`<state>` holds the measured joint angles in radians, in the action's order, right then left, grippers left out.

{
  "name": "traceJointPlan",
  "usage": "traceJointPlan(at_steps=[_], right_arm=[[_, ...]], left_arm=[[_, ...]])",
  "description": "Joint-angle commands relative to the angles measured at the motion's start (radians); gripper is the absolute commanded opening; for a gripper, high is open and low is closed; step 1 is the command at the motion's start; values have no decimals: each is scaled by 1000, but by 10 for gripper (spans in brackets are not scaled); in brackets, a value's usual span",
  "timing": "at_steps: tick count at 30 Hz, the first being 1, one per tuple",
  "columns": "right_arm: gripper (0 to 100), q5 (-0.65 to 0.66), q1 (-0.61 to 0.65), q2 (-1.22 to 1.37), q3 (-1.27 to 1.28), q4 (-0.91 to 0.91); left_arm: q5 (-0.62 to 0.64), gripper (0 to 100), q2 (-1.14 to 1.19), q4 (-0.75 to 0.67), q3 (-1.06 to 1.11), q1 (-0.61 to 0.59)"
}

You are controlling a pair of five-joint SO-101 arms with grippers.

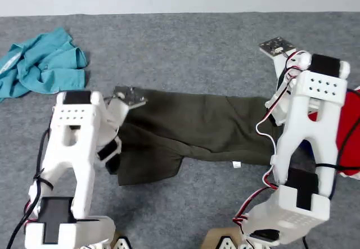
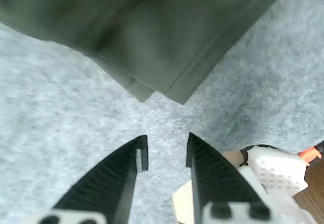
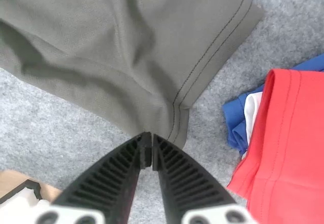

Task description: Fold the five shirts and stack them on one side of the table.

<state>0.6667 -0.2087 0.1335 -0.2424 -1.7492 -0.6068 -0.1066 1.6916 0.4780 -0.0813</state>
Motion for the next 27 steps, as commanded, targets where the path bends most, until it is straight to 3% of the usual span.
traceJointPlan(at_steps=[1, 14, 27], right_arm=[[9, -2, -10, -2, -3, -35], [9, -2, -79, -15, 115, -35], [9, -6, -116, -147, 120, -35]], left_arm=[[-9, 130, -48, -74, 74, 5], [-6, 130, -46, -388, 283, 8], [43, 126, -29, -514, 318, 11]])
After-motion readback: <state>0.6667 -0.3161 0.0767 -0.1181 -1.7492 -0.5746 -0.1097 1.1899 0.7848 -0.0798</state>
